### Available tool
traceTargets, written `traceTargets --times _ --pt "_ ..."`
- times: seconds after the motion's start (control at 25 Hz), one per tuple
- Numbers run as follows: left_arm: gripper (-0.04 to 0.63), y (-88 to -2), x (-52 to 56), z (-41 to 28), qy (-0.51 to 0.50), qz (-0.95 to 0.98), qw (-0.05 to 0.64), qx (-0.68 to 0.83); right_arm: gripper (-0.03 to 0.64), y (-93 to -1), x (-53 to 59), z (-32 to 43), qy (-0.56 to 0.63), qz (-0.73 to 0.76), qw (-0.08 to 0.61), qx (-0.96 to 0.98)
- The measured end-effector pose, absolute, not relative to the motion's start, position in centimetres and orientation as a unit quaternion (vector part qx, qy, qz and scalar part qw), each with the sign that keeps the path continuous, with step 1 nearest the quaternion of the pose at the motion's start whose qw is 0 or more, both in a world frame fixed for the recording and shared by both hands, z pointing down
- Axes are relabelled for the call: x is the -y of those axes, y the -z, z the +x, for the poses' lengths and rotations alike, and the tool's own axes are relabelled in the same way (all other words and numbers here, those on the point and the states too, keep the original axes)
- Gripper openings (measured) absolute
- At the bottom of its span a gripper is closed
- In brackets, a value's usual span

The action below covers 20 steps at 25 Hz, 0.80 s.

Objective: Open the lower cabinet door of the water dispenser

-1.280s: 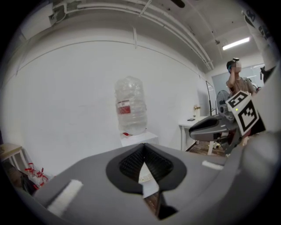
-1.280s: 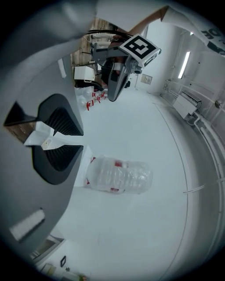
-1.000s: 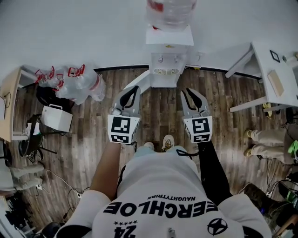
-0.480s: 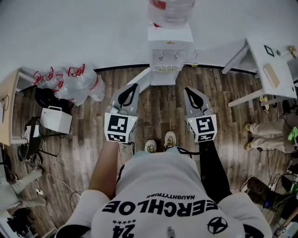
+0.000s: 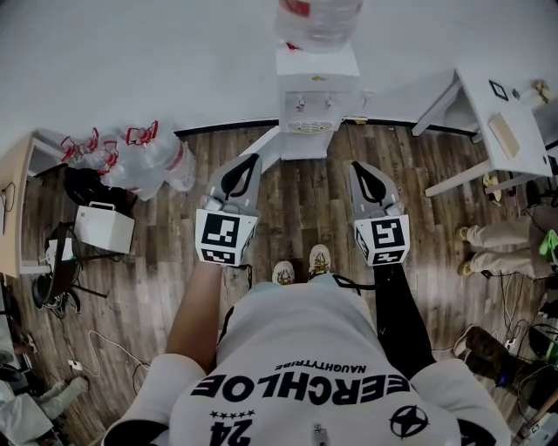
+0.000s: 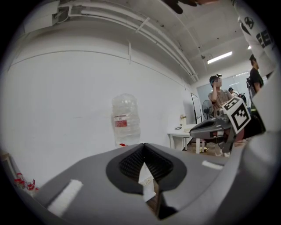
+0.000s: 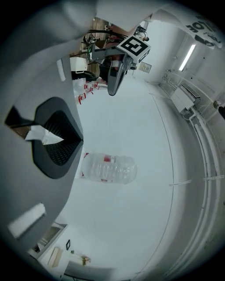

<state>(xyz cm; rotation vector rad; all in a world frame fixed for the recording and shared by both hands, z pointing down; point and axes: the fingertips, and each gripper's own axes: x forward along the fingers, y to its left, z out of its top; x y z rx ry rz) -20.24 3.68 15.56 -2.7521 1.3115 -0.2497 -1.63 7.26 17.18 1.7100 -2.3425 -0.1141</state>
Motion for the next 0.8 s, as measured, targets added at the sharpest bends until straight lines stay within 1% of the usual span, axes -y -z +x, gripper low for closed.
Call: traceTargets --times 0.8 --pt "0.054 -16.13 -3.39 -20.53 0.078 -0.898 0.037 -0.431 0.002 -17.27 -7.71 -0.77 0.037 0.601 0.125 0.788"
